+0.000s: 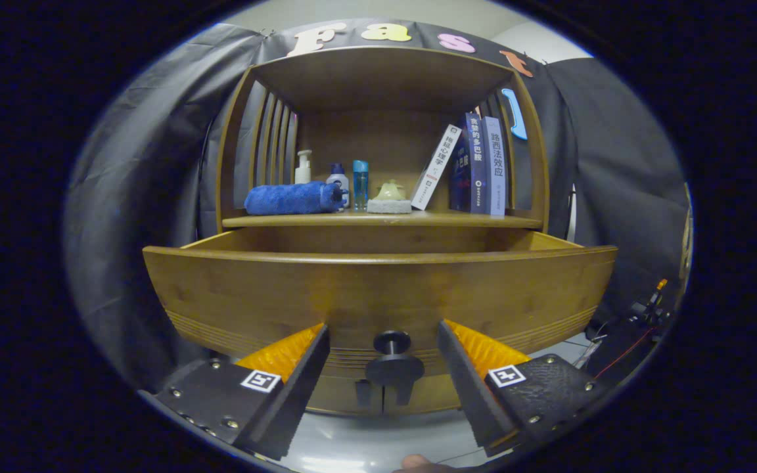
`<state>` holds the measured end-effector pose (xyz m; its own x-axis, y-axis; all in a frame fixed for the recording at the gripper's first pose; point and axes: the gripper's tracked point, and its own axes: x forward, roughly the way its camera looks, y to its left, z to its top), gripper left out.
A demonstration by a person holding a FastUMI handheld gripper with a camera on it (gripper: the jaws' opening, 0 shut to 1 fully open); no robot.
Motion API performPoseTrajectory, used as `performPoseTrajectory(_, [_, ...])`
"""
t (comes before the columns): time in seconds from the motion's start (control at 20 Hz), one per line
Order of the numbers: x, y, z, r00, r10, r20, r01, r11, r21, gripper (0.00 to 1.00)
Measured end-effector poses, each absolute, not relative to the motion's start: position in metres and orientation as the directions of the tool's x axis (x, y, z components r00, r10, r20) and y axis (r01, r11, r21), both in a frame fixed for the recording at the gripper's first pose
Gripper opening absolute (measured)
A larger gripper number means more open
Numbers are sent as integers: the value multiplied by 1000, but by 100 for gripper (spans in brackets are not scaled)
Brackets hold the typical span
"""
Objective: Pull open the drawer, take out the items inside it, and place them on the countertop above the cabinet.
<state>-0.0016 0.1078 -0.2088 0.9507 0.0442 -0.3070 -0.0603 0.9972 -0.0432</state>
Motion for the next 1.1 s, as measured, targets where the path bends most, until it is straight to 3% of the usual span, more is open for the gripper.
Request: performPoseTrajectory(1.1, [70, 124, -227, 940, 45, -338, -15, 996, 91, 99])
